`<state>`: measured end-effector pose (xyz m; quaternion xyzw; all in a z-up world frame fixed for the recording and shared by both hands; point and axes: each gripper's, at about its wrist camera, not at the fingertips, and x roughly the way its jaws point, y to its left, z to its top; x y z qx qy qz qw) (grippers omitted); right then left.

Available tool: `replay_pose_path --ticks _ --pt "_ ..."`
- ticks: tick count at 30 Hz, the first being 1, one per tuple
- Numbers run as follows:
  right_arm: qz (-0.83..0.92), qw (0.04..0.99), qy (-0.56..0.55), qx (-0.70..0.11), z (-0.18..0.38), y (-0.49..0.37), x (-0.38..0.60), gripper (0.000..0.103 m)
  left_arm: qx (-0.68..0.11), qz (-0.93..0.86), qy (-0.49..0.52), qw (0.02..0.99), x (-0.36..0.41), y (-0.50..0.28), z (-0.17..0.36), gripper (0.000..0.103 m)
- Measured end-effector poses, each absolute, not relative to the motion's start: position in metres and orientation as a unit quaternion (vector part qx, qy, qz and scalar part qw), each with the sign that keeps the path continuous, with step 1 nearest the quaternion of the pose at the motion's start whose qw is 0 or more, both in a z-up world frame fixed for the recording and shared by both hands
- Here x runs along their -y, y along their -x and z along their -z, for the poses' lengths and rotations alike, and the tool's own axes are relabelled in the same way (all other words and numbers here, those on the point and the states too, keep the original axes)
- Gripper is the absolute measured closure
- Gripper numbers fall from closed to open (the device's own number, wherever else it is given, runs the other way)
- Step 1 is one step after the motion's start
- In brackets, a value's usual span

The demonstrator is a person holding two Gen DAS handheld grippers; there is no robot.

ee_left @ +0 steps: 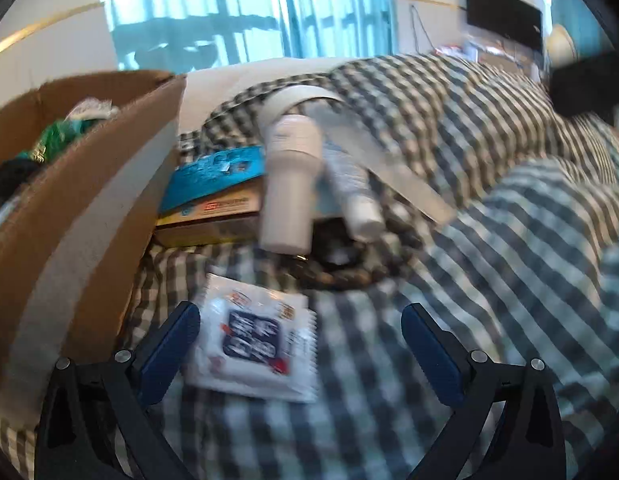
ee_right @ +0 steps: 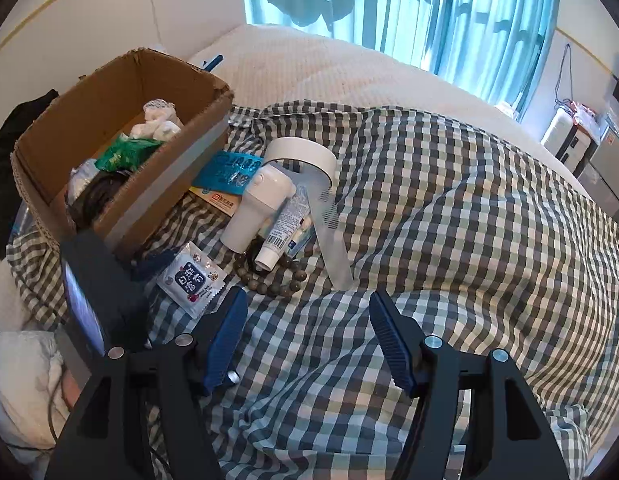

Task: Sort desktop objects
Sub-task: 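Grasp the white sachet with the left gripper and lift it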

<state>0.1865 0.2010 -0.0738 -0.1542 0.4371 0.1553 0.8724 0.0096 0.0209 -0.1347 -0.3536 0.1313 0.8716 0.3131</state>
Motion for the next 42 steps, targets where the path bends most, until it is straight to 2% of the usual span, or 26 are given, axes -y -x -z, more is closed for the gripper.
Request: replay_pose_path --ticks 4,8,9,10,12,18,20,22,27,29,31,34,42 --pt "-0.153 0.871 0.149 -0.442 0.077 -0.188 -0.199 0.04 -0.11 -0.848 0.399 0.332 -0.008 0.014 0.15 0.002" --pt "-0.153 0.869 0.149 -0.446 0.08 -0.189 -0.199 0.04 -0.094 -0.845 0.4 0.341 0.0 0.018 0.15 0.006" --pt "-0.153 0.868 0.15 -0.449 0.082 -0.189 -0.199 0.04 -0.1 -0.848 0.395 0.34 0.002 0.019 0.148 0.011" --pt "-0.152 0.868 0.149 -0.449 0.083 -0.189 -0.198 0.04 -0.11 -0.853 0.387 0.333 0.003 0.019 0.147 0.022" --pt "-0.152 0.866 0.148 -0.453 0.085 -0.191 -0.198 0.04 -0.146 -0.86 0.378 0.31 0.004 0.023 0.149 0.036" --pt "-0.147 0.864 0.145 -0.46 0.09 -0.195 -0.197 0.04 -0.147 -0.847 0.39 0.331 0.007 0.02 0.151 0.039" --pt "-0.144 0.862 0.15 -0.462 0.093 -0.199 -0.198 0.04 -0.144 -0.844 0.393 0.335 0.009 0.017 0.151 0.044" --pt "-0.136 0.86 0.161 -0.464 0.098 -0.206 -0.199 0.04 -0.14 -0.843 0.393 0.338 0.009 0.014 0.15 0.057" --pt "-0.141 0.85 0.158 -0.482 0.116 -0.238 -0.202 0.04 -0.126 -0.846 0.396 0.334 0.01 0.009 0.139 0.076" --pt "-0.147 0.846 0.138 -0.494 0.122 -0.252 -0.202 0.04 -0.116 -0.844 0.398 0.339 0.013 0.008 0.135 0.078" --pt "-0.146 0.841 0.135 -0.503 0.131 -0.266 -0.204 0.04 -0.099 -0.837 0.402 0.357 0.015 0.004 0.131 0.088" --pt "-0.13 0.843 0.148 -0.501 0.14 -0.279 -0.206 0.04 -0.063 -0.825 0.403 0.391 0.018 -0.001 0.123 0.091" --pt "-0.111 0.83 0.155 -0.524 0.167 -0.303 -0.213 0.048 -0.049 -0.821 0.399 0.406 0.014 -0.001 0.119 0.097"
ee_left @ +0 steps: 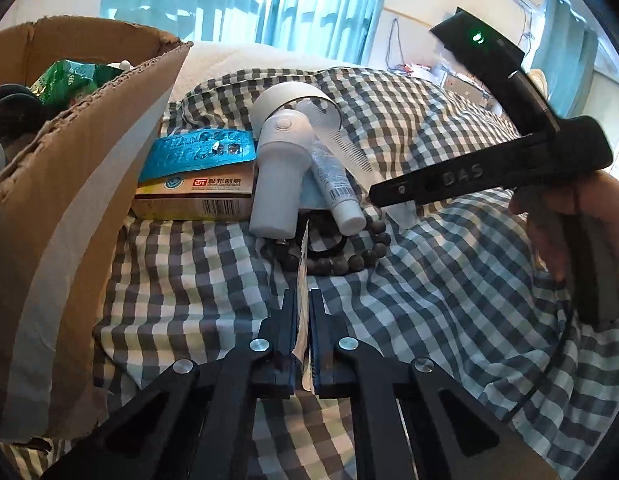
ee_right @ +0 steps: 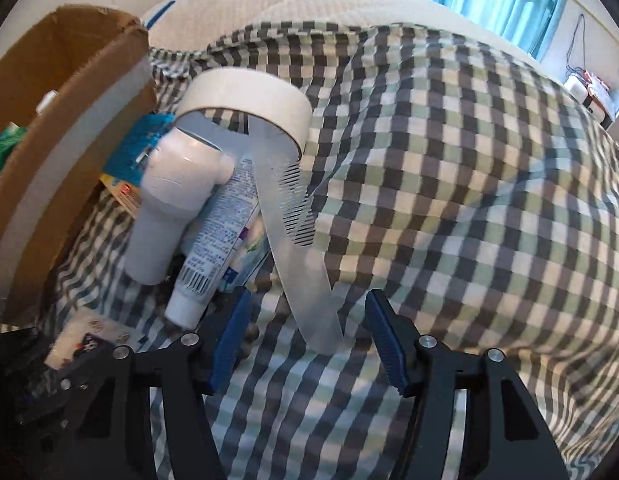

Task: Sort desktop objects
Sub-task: 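Grasp the clear comb with the right gripper while the left holds the sachet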

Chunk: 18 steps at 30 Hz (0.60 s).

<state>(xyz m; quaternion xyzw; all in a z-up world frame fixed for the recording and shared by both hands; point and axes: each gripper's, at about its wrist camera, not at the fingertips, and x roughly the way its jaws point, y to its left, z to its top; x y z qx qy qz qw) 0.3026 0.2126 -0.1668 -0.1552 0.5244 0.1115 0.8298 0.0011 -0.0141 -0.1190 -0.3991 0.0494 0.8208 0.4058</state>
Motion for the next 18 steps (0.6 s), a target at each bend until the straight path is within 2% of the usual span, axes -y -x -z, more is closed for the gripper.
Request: replay_pose_path --ticks 2,4,14,18 --pt "-0.109 0.825 0.153 -0.533 0.173 -0.305 -0.212 0.068 -0.047 -0.82 0.398 0.408 0.013 -0.002 0.119 0.097" --pt "-0.106 0.825 0.15 -0.534 0.175 -0.305 -0.21 0.073 -0.045 -0.819 0.398 0.41 0.013 -0.002 0.119 0.097" --pt "-0.106 0.831 0.161 -0.522 0.154 -0.278 -0.222 0.077 -0.035 -0.827 0.366 0.425 0.02 -0.007 0.105 0.098" --pt "-0.096 0.817 0.133 -0.553 0.149 -0.266 -0.212 0.077 -0.025 -0.826 0.365 0.428 0.021 -0.004 0.101 0.098"
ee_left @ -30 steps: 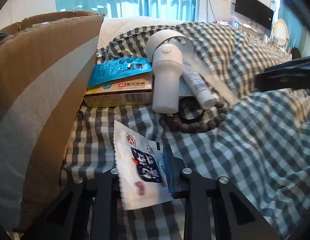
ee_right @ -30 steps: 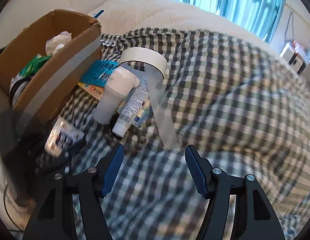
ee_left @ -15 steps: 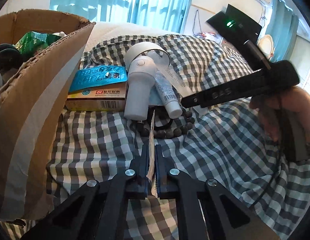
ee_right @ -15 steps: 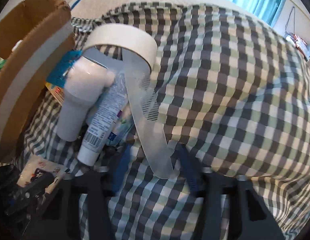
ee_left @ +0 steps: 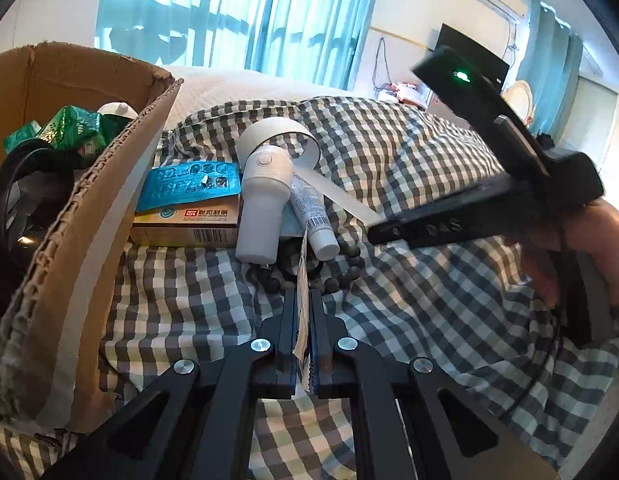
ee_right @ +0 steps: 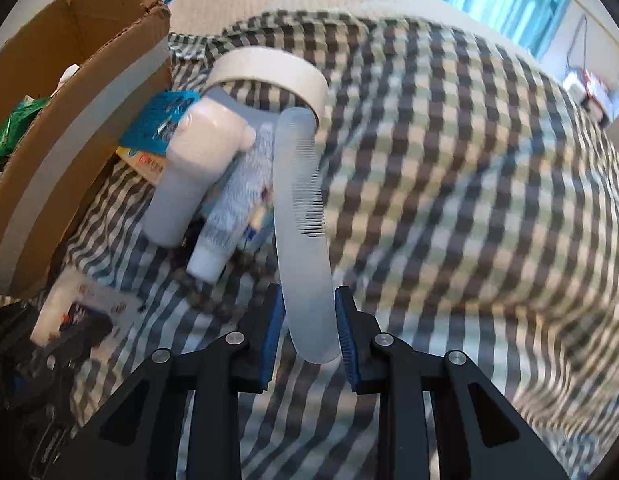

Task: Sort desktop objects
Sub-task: 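Grasp the clear comb with the right gripper while the left holds the sachet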

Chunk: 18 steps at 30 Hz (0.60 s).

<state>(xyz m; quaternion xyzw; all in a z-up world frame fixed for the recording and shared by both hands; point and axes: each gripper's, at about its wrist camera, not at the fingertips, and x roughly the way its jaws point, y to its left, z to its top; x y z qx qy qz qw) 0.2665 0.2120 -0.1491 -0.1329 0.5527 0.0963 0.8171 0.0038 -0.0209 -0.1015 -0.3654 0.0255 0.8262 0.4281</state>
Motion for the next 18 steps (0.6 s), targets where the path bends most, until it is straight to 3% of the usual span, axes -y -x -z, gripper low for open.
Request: replay_pose_path --ticks 18 --pt "-0.111 0.788 0.073 -0.601 0.149 -0.184 -0.205 0.079 -0.004 -0.833 0.351 0.427 0.025 0.0 0.095 0.098"
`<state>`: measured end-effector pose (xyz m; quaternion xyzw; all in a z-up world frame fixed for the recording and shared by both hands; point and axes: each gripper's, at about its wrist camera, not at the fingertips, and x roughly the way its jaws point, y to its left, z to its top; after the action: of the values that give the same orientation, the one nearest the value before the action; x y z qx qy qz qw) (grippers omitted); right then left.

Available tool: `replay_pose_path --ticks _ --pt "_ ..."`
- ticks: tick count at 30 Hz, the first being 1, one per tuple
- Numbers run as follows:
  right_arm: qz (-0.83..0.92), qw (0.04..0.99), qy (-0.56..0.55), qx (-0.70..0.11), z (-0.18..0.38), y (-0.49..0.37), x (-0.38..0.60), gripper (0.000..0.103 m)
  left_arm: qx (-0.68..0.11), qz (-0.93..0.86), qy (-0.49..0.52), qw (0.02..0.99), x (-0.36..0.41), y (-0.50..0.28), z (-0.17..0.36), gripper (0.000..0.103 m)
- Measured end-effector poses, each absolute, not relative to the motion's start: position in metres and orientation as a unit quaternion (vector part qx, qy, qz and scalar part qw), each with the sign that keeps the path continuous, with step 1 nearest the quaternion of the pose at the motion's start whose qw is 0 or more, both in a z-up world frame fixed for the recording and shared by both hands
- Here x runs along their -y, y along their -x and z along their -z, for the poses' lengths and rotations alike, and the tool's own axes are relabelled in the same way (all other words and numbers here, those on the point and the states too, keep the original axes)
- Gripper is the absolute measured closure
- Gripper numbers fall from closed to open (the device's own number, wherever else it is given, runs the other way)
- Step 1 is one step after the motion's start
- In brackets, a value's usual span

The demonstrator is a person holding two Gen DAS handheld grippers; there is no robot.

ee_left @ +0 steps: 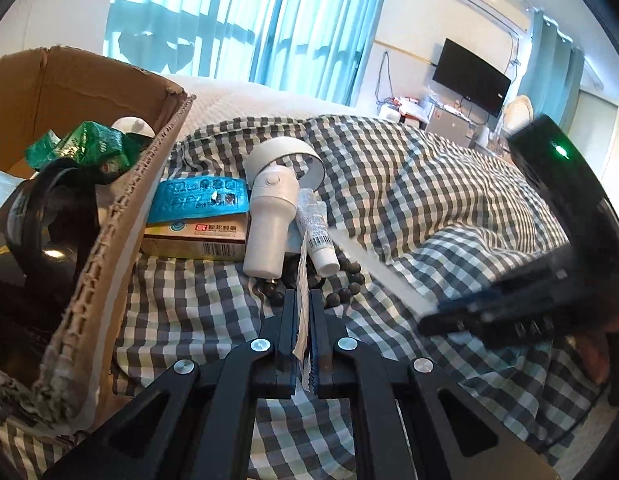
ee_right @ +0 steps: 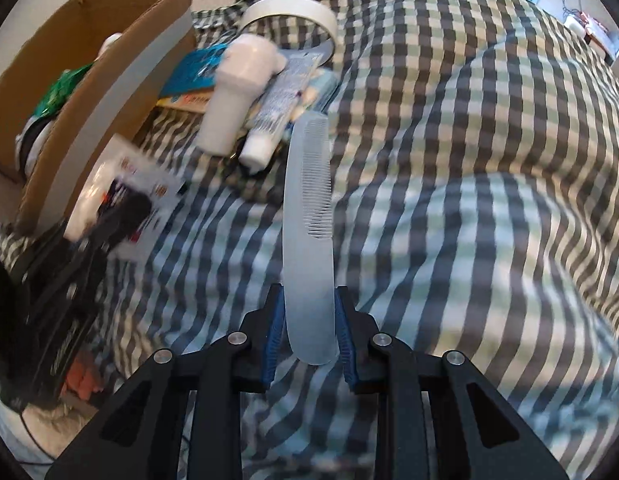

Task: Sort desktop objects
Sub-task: 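Grasp the clear comb with the right gripper while the left holds the sachet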

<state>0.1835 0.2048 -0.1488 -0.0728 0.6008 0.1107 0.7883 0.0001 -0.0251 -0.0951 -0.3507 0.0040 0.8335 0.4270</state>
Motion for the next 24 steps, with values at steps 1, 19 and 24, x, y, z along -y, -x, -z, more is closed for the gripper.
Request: replay_pose_path --ticks 1,19,24 --pt "-0.115 0.781 0.074 -0.609 0.152 -0.179 -0.207 0.079 -0.004 -0.833 0.351 0.428 0.025 0.0 0.095 0.098" --pt "-0.097 0.799 0.135 -0.578 0.185 -0.195 -0.253 0.098 -0.003 -0.83 0.371 0.417 0.026 0.002 0.105 0.098" --pt "-0.102 0.807 0.135 -0.565 0.169 -0.183 -0.243 0.099 0.001 -0.83 0.366 0.422 0.028 0.0 0.101 0.098"
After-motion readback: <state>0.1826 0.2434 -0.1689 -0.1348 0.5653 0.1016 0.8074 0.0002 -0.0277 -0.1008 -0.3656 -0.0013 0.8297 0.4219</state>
